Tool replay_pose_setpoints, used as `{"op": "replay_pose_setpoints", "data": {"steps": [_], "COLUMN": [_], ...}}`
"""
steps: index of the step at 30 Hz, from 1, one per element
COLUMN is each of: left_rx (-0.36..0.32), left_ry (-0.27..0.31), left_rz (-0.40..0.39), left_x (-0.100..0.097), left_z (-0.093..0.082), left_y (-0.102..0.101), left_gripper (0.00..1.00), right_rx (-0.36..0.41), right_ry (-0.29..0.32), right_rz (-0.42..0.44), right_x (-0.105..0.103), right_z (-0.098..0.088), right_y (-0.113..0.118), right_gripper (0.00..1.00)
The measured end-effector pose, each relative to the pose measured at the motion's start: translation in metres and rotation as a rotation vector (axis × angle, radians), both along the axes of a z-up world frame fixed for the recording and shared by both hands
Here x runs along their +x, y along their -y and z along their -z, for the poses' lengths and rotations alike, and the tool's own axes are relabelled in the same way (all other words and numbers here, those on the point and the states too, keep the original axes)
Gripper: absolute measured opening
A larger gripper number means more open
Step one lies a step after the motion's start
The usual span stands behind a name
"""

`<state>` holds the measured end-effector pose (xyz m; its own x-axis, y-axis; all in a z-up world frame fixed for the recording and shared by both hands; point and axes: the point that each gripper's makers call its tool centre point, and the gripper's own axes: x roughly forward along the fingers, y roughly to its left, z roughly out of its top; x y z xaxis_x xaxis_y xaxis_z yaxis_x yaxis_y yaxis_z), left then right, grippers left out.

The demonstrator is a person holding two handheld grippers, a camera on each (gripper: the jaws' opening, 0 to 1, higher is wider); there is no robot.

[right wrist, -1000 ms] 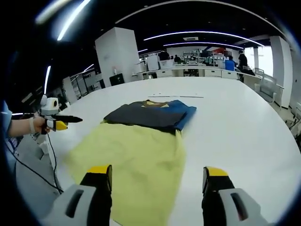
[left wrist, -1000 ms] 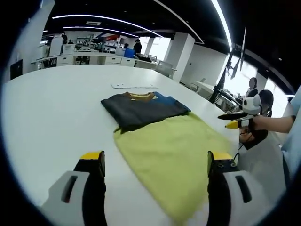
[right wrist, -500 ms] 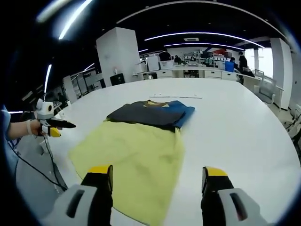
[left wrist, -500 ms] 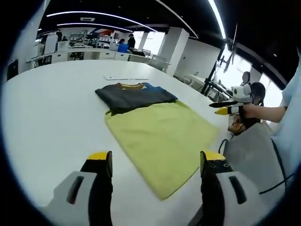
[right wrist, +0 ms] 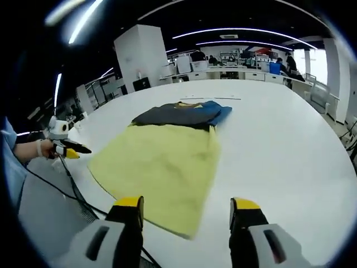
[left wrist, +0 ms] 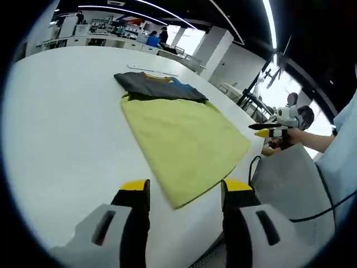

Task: Fold the garment on the visible template until the final outline fits inside the template.

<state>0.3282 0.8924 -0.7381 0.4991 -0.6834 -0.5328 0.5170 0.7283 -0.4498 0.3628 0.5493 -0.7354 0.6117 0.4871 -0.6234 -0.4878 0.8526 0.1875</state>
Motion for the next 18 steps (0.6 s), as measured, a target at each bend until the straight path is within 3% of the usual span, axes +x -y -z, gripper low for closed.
{"op": "replay_pose_setpoints", "data": {"steps": [8,14,18], "left_rx": [0.018,0.010,0.019], "left_ry": [-0.063,-0.099,-0.111], "left_rz": [0.002,-0.026,-0.020], "left_x": [-0.006,-0.006,-0.009], "left_z": [0.012,0.014,0.017], "left_y": [0.002,0.002,0.003], "left_gripper": [0.43,0.38,0.29], "right_rx": [0.004,0.011,0.012], "right_ry": [-0.054,-0.080,-0.100], "right_rz": [-0.006,0.002,0.001], "right_x": [-0.012,-0.020,-0.025], "right_z": [0.014,0.021,0.025], "right_y": [0.003,0.006,0.007], "right_gripper": [0.45,0.43,0.37]}}
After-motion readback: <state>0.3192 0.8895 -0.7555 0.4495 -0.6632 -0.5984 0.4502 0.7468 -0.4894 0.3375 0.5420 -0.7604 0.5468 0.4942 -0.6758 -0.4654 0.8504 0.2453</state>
